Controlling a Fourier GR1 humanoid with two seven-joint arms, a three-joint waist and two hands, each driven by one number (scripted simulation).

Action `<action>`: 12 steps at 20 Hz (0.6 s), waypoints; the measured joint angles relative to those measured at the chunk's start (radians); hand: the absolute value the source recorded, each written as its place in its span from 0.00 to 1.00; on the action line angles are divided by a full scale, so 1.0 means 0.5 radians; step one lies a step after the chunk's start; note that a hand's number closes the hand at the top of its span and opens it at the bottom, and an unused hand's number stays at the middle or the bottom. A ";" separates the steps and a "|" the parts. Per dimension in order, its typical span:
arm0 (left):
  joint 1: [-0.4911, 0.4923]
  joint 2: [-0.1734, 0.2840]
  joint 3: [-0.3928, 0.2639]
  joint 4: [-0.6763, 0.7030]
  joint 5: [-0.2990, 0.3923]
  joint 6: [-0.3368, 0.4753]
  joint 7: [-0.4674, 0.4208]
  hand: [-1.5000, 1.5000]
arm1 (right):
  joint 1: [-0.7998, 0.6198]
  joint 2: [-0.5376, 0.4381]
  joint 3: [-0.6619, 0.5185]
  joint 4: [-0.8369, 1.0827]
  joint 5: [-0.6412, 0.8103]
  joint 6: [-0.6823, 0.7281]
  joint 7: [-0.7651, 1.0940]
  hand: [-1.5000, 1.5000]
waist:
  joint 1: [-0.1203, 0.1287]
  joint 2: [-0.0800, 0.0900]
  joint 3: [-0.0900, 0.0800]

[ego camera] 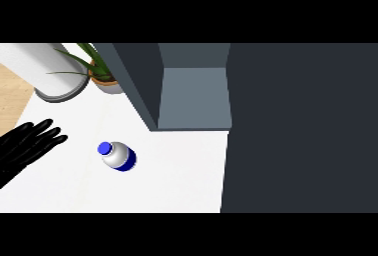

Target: Pick up the bottled water, place it into the cabinet and close the cabinet

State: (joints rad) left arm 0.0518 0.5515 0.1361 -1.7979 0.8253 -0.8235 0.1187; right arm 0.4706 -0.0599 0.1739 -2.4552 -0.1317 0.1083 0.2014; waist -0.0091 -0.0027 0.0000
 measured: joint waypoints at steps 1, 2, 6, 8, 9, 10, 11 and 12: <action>-0.012 -0.023 0.000 0.030 -0.032 -0.016 -0.002 0.00 | 0.045 0.008 0.029 -0.003 0.008 0.011 -0.028 0.00 | -0.001 0.000 0.000; 0.002 -0.029 0.019 0.039 -0.051 -0.032 -0.006 0.00 | 0.095 -0.002 0.024 -0.012 0.006 0.034 -0.052 0.00 | -0.002 0.000 0.000; -0.046 -0.126 0.059 0.170 -0.206 -0.072 -0.056 0.00 | 0.265 0.012 0.089 -0.030 0.023 0.075 -0.159 0.00 | -0.012 -0.001 0.000; -0.063 -0.180 0.075 0.222 -0.309 -0.075 -0.087 0.00 | 0.313 0.005 0.093 -0.038 0.030 0.089 -0.195 0.00 | -0.011 0.000 -0.001; -0.075 -0.221 0.081 0.256 -0.380 -0.086 -0.123 0.00 | 0.353 -0.002 0.092 -0.041 0.032 0.108 -0.228 0.00 | -0.013 0.000 -0.001; -0.100 -0.247 0.099 0.318 -0.453 -0.102 -0.162 0.00 | 0.356 0.000 0.098 -0.042 0.036 0.106 -0.234 0.00 | -0.013 0.001 -0.001; -0.131 -0.280 0.109 0.370 -0.534 -0.102 -0.199 0.00 | 0.379 -0.010 0.074 -0.040 0.038 0.123 -0.263 0.00 | -0.015 0.001 -0.001; -0.181 -0.307 0.115 0.434 -0.613 -0.095 -0.231 0.00 | 0.392 -0.015 0.066 -0.041 0.040 0.131 -0.280 0.00 | -0.019 0.002 -0.001</action>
State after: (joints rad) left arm -0.0385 0.3980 0.1938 -1.5808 0.5185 -0.8710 0.0034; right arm 0.6665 -0.0673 0.2068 -2.4758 -0.1118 0.1740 0.0615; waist -0.0186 -0.0015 -0.0006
